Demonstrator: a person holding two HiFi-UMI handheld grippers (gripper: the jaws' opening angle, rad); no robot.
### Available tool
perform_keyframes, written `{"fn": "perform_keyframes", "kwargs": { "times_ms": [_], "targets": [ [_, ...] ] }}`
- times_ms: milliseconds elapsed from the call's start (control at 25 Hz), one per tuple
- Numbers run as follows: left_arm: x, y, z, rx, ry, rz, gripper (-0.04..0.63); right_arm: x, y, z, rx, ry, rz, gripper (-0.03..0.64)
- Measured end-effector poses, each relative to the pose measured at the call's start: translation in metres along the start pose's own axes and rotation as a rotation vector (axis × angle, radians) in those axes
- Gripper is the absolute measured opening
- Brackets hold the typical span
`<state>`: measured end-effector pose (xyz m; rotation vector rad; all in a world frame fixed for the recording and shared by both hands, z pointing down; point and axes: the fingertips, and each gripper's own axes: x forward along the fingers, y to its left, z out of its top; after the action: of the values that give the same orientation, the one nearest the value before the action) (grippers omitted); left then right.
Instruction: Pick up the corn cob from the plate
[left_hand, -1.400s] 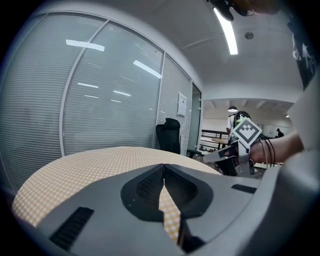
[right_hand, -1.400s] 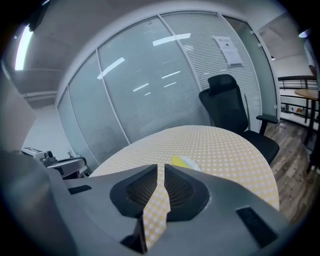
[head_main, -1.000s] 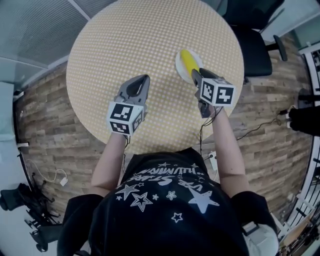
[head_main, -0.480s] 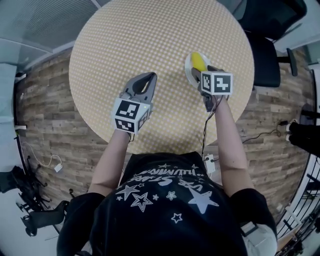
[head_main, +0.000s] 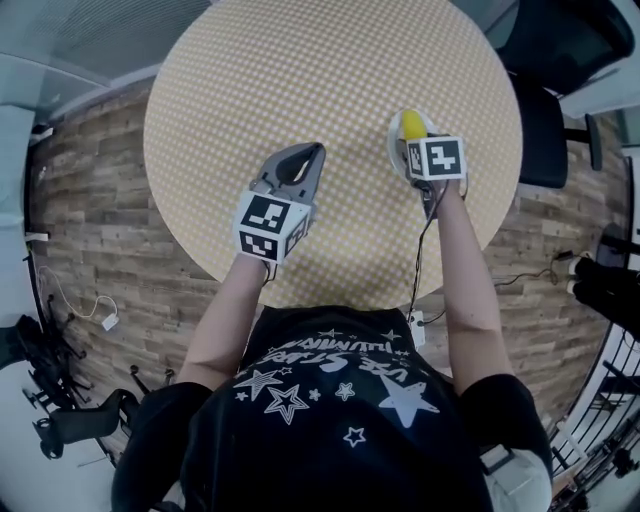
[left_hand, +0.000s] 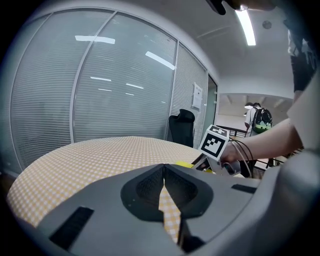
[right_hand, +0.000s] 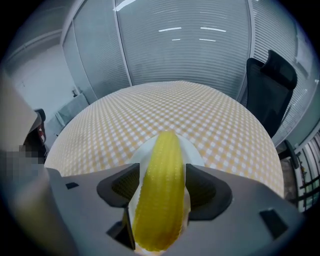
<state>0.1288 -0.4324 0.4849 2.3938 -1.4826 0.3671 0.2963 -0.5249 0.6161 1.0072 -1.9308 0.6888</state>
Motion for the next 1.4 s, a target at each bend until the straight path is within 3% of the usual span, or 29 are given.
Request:
{"fn": "perform_keyframes", "kwargs": {
  "times_ms": [280, 720, 1040, 1400],
  "targets": [
    [0.005, 0.006, -0.007, -0.013, 0.017, -0.004, 0.009, 0.010, -0.003, -0.005, -0.051, 0.051, -0.025, 0.270],
    [0.006, -0.001, -0.010, -0.007, 0.029, -0.026, 0.009, 0.005, -0.005, -0.006, -0.072, 0.003, -0.003, 0.264],
    [-0.009, 0.003, -0.006, 0.000, 0.017, -0.032, 0.009, -0.023, 0.010, 0.010, -0.030, -0.114, 0.028, 0.264],
    [-0.048, 0.008, 0.013, 0.004, -0.053, -0.067, 0.009, -0.093, 0.065, 0.032, 0.037, -0.376, 0.099, 0.264]
  ]
}}
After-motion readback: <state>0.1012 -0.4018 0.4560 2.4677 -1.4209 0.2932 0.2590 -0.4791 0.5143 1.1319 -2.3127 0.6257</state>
